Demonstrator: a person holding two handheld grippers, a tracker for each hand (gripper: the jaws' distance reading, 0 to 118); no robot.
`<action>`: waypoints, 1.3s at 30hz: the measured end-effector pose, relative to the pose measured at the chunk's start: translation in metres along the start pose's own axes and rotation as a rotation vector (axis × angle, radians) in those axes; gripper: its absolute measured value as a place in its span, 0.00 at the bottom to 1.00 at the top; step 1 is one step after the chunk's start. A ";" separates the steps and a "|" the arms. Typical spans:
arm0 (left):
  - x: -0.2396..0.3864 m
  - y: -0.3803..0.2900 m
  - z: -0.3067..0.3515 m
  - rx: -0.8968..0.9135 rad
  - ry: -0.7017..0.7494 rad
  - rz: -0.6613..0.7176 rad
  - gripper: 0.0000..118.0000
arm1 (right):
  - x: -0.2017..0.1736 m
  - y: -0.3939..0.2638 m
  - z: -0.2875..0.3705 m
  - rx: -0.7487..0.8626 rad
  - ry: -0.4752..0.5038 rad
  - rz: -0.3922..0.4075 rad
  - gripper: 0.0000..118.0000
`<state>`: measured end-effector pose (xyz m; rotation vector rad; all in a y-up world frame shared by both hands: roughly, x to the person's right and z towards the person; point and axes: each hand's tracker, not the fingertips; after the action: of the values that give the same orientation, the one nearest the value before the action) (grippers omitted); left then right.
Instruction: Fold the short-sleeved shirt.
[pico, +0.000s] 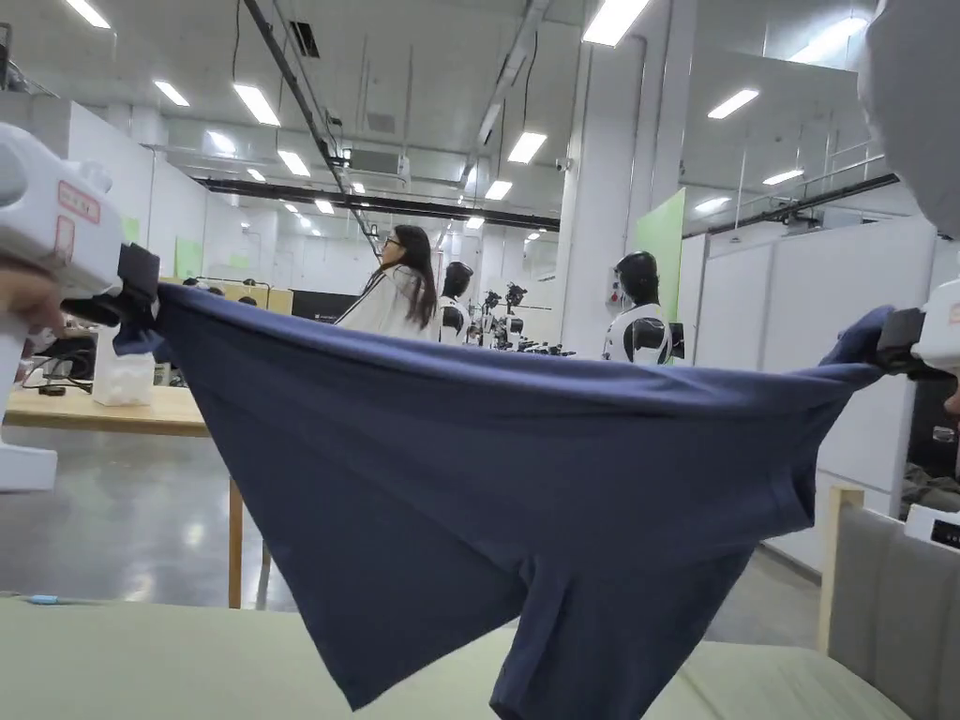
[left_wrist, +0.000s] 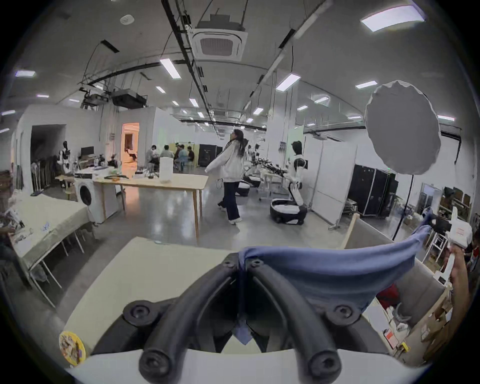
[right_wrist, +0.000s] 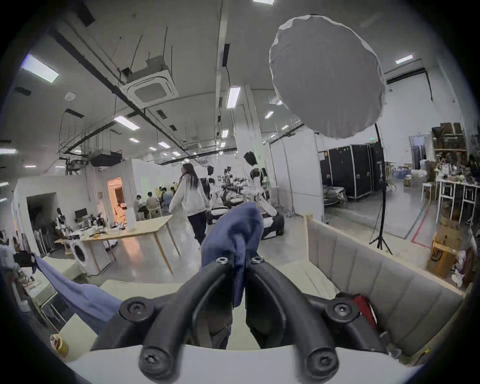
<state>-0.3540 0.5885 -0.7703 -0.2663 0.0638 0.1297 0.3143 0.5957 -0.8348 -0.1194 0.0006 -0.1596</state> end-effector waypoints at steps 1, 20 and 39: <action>0.001 0.006 -0.007 0.012 0.004 -0.002 0.00 | -0.004 0.004 -0.007 0.008 -0.007 0.013 0.07; -0.029 -0.047 -0.123 -0.109 0.041 -0.186 0.00 | -0.007 -0.077 -0.082 -0.103 -0.034 0.074 0.07; -0.038 -0.396 -0.019 -0.656 -0.074 -0.028 0.00 | 0.100 -0.399 0.038 -0.605 -0.104 -0.003 0.07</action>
<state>-0.3382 0.1997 -0.6833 -0.9165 -0.0588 0.1296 0.3503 0.1928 -0.7491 -0.7314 -0.0554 -0.1517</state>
